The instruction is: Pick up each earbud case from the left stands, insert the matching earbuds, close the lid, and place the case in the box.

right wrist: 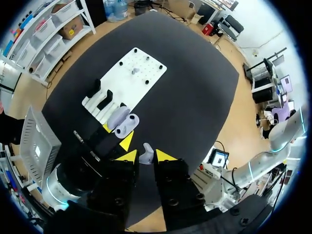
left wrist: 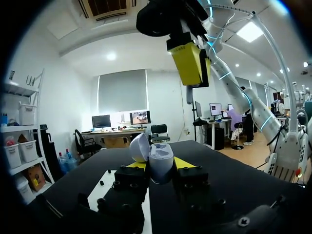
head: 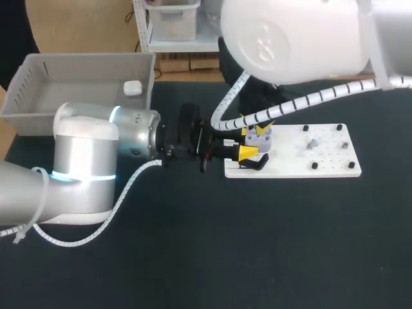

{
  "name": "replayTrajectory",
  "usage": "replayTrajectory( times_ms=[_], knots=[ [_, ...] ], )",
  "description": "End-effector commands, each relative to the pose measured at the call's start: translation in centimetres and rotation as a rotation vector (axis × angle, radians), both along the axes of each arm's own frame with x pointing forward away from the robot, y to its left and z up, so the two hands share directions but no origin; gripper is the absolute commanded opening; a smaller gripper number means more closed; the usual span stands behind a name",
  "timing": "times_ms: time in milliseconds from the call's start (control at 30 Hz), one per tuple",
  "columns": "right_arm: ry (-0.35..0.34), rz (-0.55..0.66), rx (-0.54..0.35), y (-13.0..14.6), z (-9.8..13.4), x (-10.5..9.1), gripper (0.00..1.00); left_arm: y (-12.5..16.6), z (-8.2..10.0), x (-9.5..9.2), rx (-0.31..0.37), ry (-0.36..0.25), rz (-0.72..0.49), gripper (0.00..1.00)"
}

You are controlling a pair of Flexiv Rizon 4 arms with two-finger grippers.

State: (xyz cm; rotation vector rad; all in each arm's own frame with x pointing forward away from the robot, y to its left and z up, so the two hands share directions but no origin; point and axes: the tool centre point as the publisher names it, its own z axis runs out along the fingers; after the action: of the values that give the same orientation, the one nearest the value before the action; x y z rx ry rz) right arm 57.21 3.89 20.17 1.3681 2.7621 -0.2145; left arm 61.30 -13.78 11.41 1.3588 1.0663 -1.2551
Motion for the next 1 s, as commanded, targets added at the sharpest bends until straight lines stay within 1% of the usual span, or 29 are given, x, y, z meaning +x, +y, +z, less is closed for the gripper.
replayTrajectory(
  times_ms=[33,400,667,1000],
  knots=[
    [0.004,-0.002,-0.007,0.5,-0.3,0.5,0.00,0.0,0.0,0.0,-0.002,-0.001,0.001,0.00],
    [0.022,-0.005,0.028,0.3,-1.1,2.1,0.00,0.0,0.0,0.0,-0.002,-0.001,0.001,0.00],
    [0.051,-0.007,0.046,0.0,-2.3,2.6,0.00,0.0,0.0,0.0,-0.002,-0.001,0.001,0.00],
    [0.065,-0.015,0.054,-0.8,-3.4,3.0,0.00,0.0,0.0,0.0,-0.002,-0.001,0.001,0.00]
  ],
)
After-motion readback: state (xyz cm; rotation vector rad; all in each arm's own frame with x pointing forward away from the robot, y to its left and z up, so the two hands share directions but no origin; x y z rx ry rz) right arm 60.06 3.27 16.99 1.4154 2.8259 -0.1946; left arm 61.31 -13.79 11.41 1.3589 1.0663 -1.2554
